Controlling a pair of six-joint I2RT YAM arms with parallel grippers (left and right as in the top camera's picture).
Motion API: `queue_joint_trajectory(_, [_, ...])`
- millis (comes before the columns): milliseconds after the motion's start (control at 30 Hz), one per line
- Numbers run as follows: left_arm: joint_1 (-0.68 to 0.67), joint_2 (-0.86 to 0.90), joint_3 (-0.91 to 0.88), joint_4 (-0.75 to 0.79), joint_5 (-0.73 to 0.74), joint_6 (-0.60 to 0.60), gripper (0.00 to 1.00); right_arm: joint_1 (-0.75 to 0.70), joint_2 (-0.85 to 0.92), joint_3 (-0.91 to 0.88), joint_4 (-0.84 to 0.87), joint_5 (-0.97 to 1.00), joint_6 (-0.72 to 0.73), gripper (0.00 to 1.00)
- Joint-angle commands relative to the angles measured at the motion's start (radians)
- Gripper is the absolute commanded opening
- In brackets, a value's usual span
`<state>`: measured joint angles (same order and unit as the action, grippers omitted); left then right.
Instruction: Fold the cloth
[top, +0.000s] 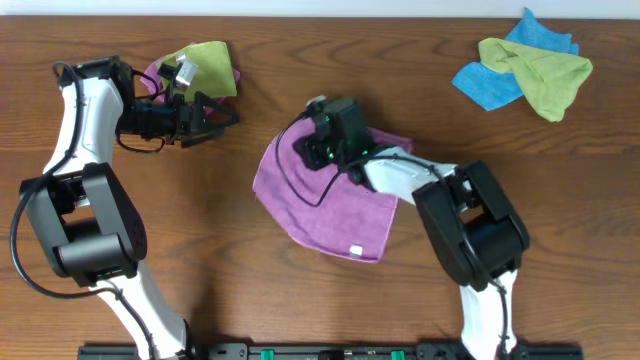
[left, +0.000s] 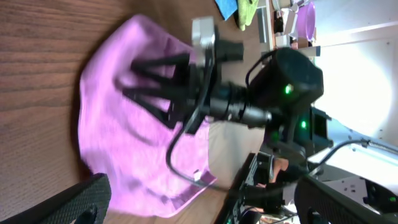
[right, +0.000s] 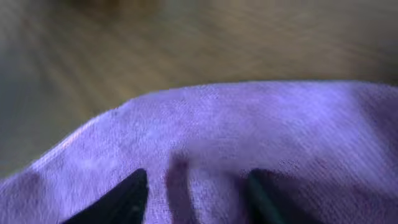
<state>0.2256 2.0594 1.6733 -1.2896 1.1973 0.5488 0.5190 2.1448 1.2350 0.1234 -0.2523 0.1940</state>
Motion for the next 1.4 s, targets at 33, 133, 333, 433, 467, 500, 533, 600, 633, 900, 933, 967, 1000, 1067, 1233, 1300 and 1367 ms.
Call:
queue_joint_trajectory(33, [0.004,0.005,0.02,0.0,0.009,-0.004,0.95,-0.056,0.021,0.034,-0.046,-0.064,0.011,0.69])
queue_joint_trajectory(133, [0.004,0.005,0.02,0.001,0.008,-0.003,0.95,-0.066,-0.029,0.061,-0.093,-0.165,0.014,0.75])
queue_joint_trajectory(333, [0.006,0.005,0.02,0.075,-0.046,-0.077,0.95,-0.049,-0.21,0.068,-0.246,-0.197,0.019,0.78])
queue_joint_trajectory(433, [0.0,0.005,0.02,0.121,-0.12,-0.143,0.95,-0.044,-0.311,0.068,-0.359,-0.2,0.019,0.77])
queue_joint_trajectory(467, [-0.004,0.005,0.019,0.134,-0.144,-0.155,0.95,-0.043,-0.357,0.067,-0.418,-0.2,0.019,0.77])
queue_joint_trajectory(500, [-0.006,0.005,0.015,0.151,-0.165,-0.173,0.96,-0.044,-0.401,0.067,-0.489,-0.183,0.018,0.71])
queue_joint_trajectory(533, [-0.007,0.005,0.01,0.169,-0.172,-0.182,0.95,-0.046,-0.434,0.067,-0.547,-0.166,0.018,0.68])
queue_joint_trajectory(600, [-0.01,0.006,-0.007,0.214,-0.177,-0.22,0.95,-0.053,-0.502,0.061,-0.67,-0.127,0.013,0.63])
queue_joint_trajectory(633, [-0.01,0.007,-0.018,0.236,-0.177,-0.233,0.95,-0.056,-0.536,0.05,-0.723,-0.101,0.01,0.64])
queue_joint_trajectory(900, [-0.03,0.008,-0.239,0.446,-0.146,-0.311,0.95,-0.085,-0.849,-0.24,-0.783,-0.035,0.083,0.72])
queue_joint_trajectory(933, [-0.038,0.008,-0.271,0.494,-0.145,-0.345,0.95,-0.093,-0.888,-0.288,-0.769,-0.035,0.11,0.73])
queue_joint_trajectory(967, [-0.049,0.009,-0.299,0.542,-0.145,-0.372,0.95,-0.098,-0.91,-0.314,-0.762,-0.036,0.127,0.74])
queue_joint_trajectory(1000, [-0.07,0.009,-0.333,0.606,-0.145,-0.416,0.95,-0.101,-0.941,-0.347,-0.755,-0.04,0.147,0.75])
queue_joint_trajectory(1067, [-0.103,0.011,-0.365,0.685,-0.146,-0.465,0.95,-0.101,-0.971,-0.375,-0.756,-0.04,0.162,0.75])
queue_joint_trajectory(1233, [-0.204,0.022,-0.382,0.816,-0.181,-0.558,0.95,-0.101,-0.983,-0.388,-0.776,-0.052,0.169,0.75])
queue_joint_trajectory(1300, [-0.24,0.032,-0.382,0.847,-0.187,-0.58,0.95,-0.101,-0.983,-0.388,-0.778,-0.055,0.169,0.75])
queue_joint_trajectory(1367, [-0.267,0.048,-0.382,0.871,-0.188,-0.597,0.95,-0.101,-0.983,-0.388,-0.782,-0.064,0.169,0.75])
